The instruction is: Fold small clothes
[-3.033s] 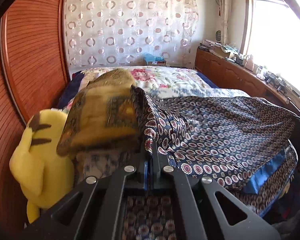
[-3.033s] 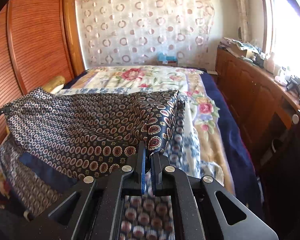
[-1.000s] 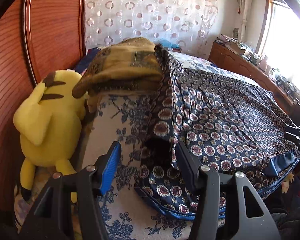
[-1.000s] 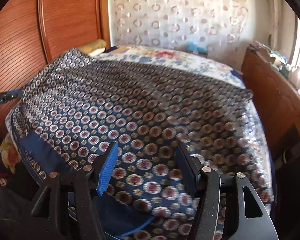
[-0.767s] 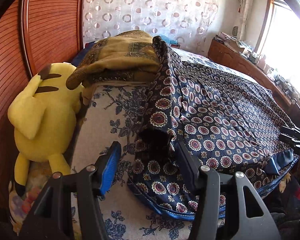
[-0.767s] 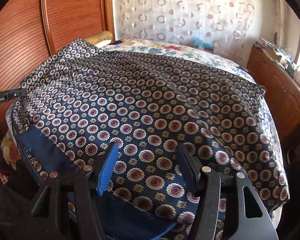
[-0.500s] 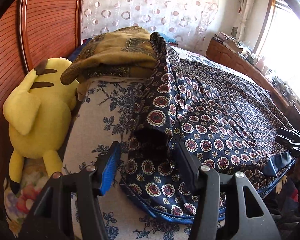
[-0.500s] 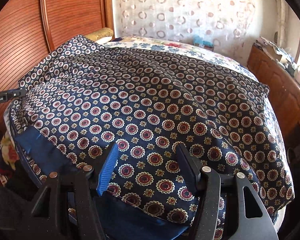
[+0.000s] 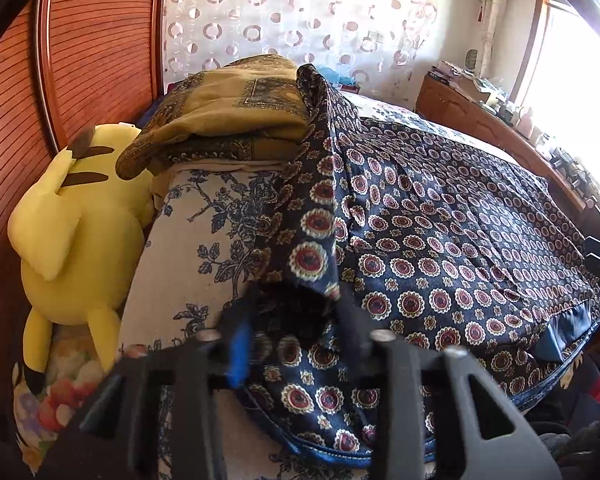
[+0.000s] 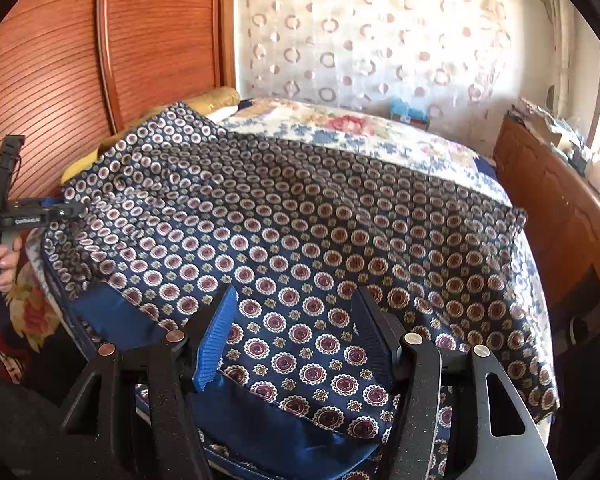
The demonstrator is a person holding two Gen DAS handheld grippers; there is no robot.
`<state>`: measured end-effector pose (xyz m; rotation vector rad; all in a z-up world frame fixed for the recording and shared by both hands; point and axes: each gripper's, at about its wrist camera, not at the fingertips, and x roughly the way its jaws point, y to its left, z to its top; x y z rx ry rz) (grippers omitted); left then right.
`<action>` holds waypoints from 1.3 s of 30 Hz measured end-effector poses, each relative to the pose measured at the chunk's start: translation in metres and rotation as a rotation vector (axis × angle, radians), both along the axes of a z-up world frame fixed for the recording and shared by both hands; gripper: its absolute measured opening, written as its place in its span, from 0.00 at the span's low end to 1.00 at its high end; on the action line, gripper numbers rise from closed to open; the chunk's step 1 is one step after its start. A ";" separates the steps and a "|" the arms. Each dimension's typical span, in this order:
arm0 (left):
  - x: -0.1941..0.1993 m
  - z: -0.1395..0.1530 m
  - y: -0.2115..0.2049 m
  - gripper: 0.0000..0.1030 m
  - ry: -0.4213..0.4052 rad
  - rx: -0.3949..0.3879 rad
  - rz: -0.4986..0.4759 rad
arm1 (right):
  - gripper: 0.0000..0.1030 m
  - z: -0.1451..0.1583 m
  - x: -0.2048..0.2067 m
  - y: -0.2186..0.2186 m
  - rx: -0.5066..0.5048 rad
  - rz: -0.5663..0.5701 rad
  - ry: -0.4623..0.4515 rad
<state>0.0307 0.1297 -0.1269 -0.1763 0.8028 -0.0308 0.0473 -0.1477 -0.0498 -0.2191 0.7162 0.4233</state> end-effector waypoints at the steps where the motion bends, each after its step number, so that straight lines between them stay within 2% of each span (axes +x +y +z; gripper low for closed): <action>1: 0.001 0.000 0.000 0.12 0.002 -0.004 -0.007 | 0.59 0.001 -0.001 0.000 -0.002 -0.001 -0.002; 2: 0.002 -0.001 0.000 0.04 0.005 -0.015 -0.018 | 0.59 0.003 -0.001 -0.001 -0.005 -0.004 -0.002; 3: 0.003 0.000 -0.001 0.01 0.006 -0.020 -0.026 | 0.59 0.005 -0.002 -0.002 -0.005 -0.006 -0.004; 8: 0.002 0.012 -0.015 0.00 -0.045 -0.015 -0.065 | 0.59 0.024 -0.008 -0.007 0.005 -0.016 -0.047; 18: 0.012 0.058 -0.057 0.00 -0.160 0.000 -0.166 | 0.60 0.050 -0.021 -0.029 0.007 -0.046 -0.112; 32: 0.055 0.111 -0.177 0.00 -0.237 -0.016 -0.438 | 0.60 0.046 -0.018 -0.074 0.003 -0.148 -0.106; 37: 0.072 0.122 -0.229 0.00 -0.231 -0.026 -0.532 | 0.60 0.038 -0.015 -0.100 -0.003 -0.209 -0.093; 39: 0.081 0.122 -0.253 0.00 -0.187 -0.023 -0.580 | 0.60 0.036 -0.015 -0.110 -0.003 -0.232 -0.086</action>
